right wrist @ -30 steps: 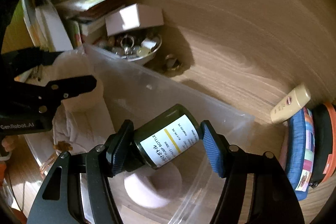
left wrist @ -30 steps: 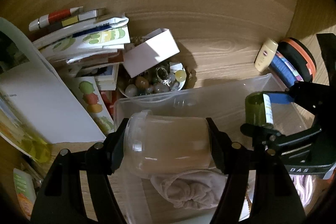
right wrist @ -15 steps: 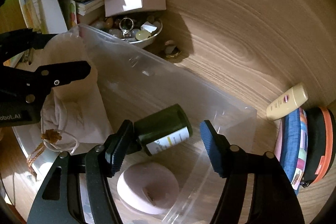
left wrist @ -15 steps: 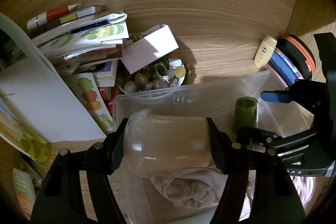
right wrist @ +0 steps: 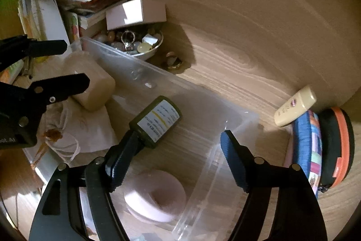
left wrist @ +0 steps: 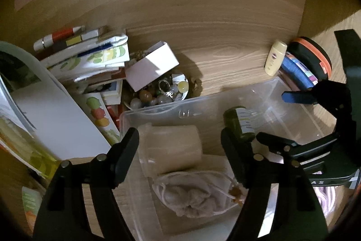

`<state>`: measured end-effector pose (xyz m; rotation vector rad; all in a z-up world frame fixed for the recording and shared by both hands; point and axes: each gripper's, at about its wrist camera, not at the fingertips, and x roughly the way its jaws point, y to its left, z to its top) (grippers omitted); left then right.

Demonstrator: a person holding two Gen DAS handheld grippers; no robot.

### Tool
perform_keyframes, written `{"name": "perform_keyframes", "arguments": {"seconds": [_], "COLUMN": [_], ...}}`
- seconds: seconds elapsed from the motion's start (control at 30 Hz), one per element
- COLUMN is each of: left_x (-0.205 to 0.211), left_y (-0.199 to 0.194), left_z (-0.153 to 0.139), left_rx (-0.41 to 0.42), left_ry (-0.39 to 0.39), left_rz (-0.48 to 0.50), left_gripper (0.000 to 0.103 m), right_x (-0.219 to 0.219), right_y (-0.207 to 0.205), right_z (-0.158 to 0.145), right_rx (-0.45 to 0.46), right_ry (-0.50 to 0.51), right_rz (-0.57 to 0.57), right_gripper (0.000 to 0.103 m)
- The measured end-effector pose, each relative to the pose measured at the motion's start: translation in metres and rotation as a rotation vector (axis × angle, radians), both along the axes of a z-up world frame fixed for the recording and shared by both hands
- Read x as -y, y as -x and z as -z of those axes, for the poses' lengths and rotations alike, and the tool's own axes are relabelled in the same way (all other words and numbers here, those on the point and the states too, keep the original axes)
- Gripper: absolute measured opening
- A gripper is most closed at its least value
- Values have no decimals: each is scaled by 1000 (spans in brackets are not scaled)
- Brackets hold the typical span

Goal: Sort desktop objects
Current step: 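Open both grippers to release the tub and bottle into the box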

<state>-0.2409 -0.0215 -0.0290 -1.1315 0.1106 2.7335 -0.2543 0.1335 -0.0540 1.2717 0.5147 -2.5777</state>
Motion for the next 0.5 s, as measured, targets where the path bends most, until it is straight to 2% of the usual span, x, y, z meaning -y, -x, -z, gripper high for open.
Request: {"name": "perform_keyframes", "arguments": {"seconds": [0.1,0.23,0.5], "left_x": [-3,-5,5], "left_y": [-8,-20,-55], "left_z": [-7,-19,-48], "left_rx": [-26,-51,-120], "left_ry": [29,36,22], "left_rz": [-9,-12,-42], "left_gripper": [82,90,91], "right_x": [-3,-10,-32], "right_y": [-7,-19,-58], "right_z": [-8,-23,-55], "right_rx": [-39,-77,-168], "right_ry": [6,27,97], "right_rz": [6,15,54], "right_gripper": [79,79,87]}}
